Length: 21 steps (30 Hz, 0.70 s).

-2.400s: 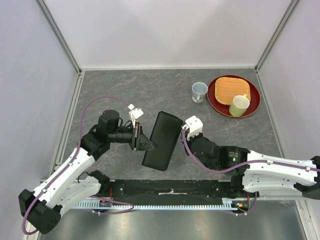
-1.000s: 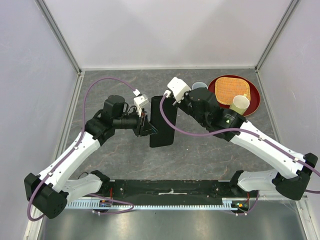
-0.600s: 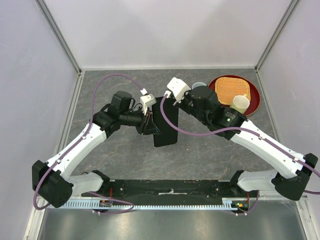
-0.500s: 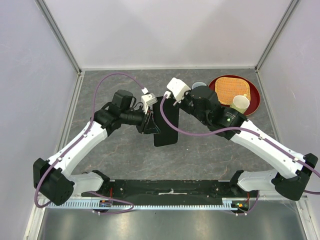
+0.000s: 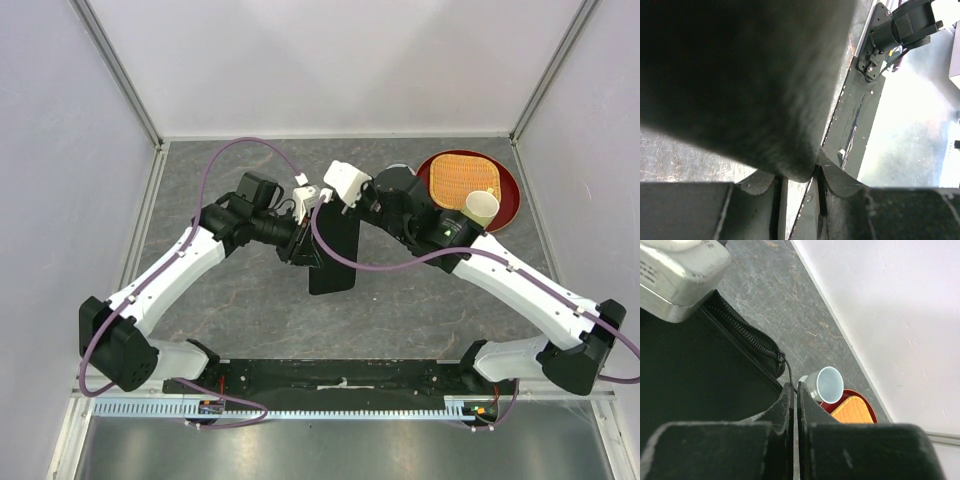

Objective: Sort the hair-cutting tools

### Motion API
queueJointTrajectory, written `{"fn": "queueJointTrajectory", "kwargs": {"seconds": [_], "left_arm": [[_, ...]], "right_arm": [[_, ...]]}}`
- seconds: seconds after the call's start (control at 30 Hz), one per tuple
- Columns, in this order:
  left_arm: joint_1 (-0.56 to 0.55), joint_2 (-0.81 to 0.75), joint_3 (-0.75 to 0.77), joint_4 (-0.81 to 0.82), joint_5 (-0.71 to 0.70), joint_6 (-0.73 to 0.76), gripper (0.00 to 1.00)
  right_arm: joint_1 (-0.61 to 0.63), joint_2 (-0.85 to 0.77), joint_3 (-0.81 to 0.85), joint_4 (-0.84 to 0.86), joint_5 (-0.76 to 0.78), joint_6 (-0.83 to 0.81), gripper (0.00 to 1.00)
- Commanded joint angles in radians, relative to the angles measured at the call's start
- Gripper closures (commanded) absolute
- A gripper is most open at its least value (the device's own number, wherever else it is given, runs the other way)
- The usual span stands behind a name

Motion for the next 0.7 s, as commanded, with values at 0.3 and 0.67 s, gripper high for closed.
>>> {"fn": "queueJointTrajectory", "kwargs": {"seconds": [0.3, 0.67], "left_arm": [[-0.047, 0.020, 0.084, -0.053, 0.046, 0.055, 0.98], [-0.047, -0.069, 0.060, 0.081, -0.089, -0.045, 0.98]], "right_arm": [[-0.004, 0.045, 0.116, 0.147, -0.204, 0.019, 1.00], [-0.004, -0.076, -0.102, 0.133, -0.135, 0.119, 1.00]]}}
